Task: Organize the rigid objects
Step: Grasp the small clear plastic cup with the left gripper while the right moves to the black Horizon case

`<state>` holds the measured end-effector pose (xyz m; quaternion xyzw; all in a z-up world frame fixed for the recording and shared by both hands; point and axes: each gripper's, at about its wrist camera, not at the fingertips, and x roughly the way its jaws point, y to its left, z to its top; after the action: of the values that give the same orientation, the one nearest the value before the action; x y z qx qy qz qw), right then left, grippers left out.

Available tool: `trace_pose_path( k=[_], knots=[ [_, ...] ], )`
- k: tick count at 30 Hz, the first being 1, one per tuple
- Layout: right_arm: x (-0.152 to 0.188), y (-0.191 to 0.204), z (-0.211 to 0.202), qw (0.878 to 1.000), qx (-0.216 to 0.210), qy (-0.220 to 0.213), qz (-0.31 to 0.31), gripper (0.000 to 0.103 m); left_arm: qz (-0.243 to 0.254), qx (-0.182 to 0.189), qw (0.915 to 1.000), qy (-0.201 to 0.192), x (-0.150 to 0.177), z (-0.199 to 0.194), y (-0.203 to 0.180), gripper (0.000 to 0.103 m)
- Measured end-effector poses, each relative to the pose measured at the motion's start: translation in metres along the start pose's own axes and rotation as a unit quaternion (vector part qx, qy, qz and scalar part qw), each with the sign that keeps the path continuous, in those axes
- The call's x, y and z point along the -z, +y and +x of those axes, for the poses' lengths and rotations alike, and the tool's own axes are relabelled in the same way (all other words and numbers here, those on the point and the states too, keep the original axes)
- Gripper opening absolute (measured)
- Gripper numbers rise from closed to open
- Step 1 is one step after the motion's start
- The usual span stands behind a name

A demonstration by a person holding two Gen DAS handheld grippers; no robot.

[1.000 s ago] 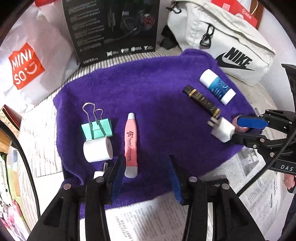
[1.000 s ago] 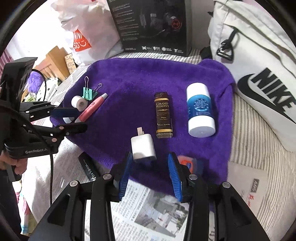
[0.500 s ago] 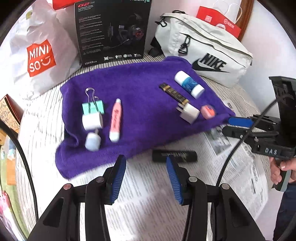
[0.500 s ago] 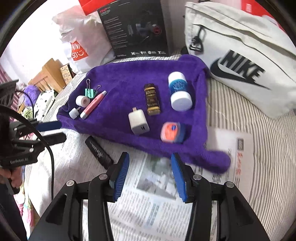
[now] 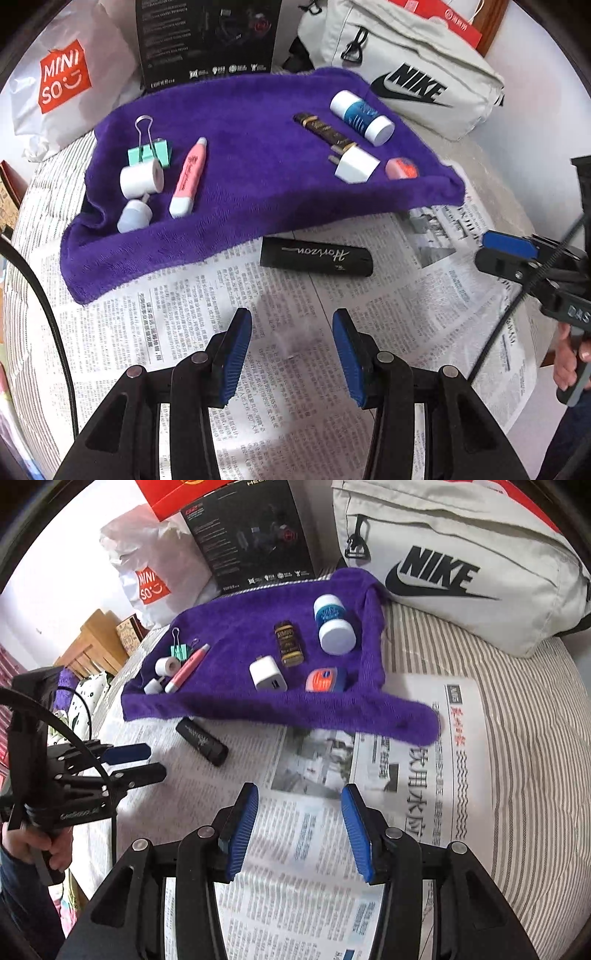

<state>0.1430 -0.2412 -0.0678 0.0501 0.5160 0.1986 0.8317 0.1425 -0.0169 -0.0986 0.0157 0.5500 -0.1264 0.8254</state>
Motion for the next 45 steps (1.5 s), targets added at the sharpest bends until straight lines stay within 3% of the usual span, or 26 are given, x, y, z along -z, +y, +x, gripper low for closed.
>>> trace_pose_path(
  k=[18, 23, 32, 39, 45],
  knots=[
    [0.017, 0.002, 0.024, 0.999, -0.027, 0.035, 0.007, 0.047, -0.005, -0.02, 0.9998, 0.008, 0.003, 0.01, 0.006, 0.044],
    [0.019, 0.002, 0.027, 0.999, -0.029, 0.039, 0.01, 0.048, 0.004, -0.024, 0.9997, 0.01, 0.002, 0.011, 0.002, 0.029],
    [0.015, 0.009, 0.031, 0.999, -0.035, 0.041, 0.003, 0.049, 0.007, -0.016, 0.9998, 0.002, 0.005, 0.0, 0.011, 0.028],
    [0.0, 0.038, 0.048, 0.997, -0.045, 0.043, -0.037, 0.049, -0.019, -0.034, 0.9993, 0.002, 0.016, -0.008, 0.042, 0.028],
    [-0.015, 0.069, 0.068, 0.993, -0.041, 0.04, -0.107, 0.049, -0.042, -0.036, 0.9985, -0.002, 0.024, -0.012, 0.066, 0.028]
  ],
)
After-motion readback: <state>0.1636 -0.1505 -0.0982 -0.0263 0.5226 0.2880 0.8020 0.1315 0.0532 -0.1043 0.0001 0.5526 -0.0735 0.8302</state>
